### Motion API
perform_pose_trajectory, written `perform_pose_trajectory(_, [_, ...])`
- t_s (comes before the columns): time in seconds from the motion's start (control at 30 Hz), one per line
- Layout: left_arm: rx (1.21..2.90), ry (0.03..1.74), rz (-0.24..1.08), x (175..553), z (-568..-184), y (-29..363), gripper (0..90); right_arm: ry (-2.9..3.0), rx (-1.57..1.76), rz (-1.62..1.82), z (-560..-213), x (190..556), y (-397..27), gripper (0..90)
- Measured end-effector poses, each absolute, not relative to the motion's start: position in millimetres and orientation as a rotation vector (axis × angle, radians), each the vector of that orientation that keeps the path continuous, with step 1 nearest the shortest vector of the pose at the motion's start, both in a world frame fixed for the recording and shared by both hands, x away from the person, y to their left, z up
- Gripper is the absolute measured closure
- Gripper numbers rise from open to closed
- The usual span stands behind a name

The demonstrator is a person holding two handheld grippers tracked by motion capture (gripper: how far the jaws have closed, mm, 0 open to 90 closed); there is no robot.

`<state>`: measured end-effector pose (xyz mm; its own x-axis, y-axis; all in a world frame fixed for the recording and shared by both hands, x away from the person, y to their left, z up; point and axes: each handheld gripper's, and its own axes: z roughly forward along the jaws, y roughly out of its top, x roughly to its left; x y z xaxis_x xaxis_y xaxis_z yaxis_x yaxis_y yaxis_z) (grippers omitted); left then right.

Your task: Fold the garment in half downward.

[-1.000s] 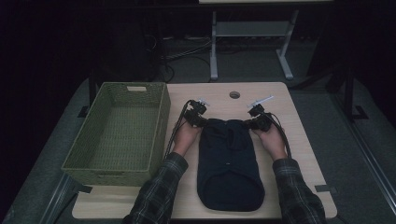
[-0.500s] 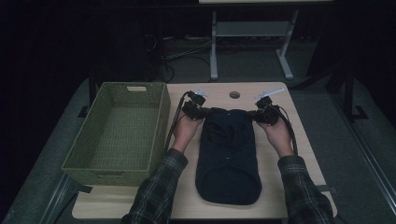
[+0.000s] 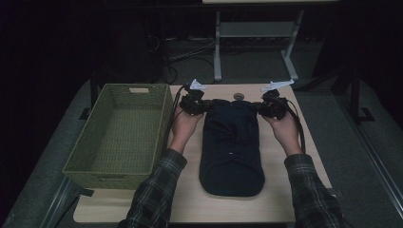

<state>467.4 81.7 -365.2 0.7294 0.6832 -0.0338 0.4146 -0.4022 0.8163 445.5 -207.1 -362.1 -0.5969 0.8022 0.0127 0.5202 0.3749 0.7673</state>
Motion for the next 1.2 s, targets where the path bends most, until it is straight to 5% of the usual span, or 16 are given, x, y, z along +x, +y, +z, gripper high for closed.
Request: perform_pose_trajectory(1.2, [2.085,0.755,0.329,374,-384,92,81.7,2.284,1.049,1.261,-388,349,-217,81.2])
